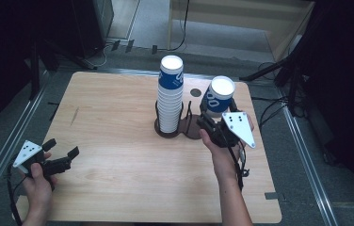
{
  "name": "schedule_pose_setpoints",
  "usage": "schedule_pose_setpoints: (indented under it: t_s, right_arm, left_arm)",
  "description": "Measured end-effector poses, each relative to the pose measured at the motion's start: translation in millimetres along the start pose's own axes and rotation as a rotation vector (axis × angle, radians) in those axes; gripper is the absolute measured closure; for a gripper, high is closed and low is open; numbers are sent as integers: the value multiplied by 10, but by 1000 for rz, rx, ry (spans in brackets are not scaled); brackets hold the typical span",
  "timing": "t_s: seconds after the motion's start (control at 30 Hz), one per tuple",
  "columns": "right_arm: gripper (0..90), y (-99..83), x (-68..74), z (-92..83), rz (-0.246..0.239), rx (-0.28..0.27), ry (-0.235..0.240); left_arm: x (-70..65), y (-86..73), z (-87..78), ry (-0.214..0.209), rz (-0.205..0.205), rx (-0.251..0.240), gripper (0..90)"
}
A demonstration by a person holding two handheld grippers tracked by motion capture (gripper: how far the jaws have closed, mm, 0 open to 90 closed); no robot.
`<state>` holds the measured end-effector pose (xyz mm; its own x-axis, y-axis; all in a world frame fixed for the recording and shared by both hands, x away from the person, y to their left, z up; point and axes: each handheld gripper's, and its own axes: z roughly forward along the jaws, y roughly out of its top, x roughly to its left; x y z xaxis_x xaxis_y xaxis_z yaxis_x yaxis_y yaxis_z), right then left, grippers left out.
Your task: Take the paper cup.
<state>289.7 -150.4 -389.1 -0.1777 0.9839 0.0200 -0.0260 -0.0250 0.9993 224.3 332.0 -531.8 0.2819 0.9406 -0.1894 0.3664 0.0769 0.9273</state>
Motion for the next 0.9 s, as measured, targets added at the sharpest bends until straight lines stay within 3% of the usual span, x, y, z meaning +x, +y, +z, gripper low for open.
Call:
schedule_pose_setpoints:
  t_s: [0.13, 0.3, 0.4, 0.63, 0.9]
  right_arm:
    - [211, -109, -64, -58, 11, 16, -5]
    - [211, -262, -85, -125, 2, 40, 4]
    - [211, -382, -66, -169, -12, 58, 13]
    - [209, -650, -16, -268, -47, 109, 27]
    - [210, -804, 100, -311, -66, 139, 61]
  left_arm:
    - [-164, 126, 19, -43, 11, -15, 18]
    - [-297, 261, 90, -69, 37, -19, 18]
    - [-342, 306, 119, -83, 42, -23, 18]
    - [-537, 363, 212, -135, 94, -7, 18]
    - [-790, 442, 266, -220, 117, 14, 18]
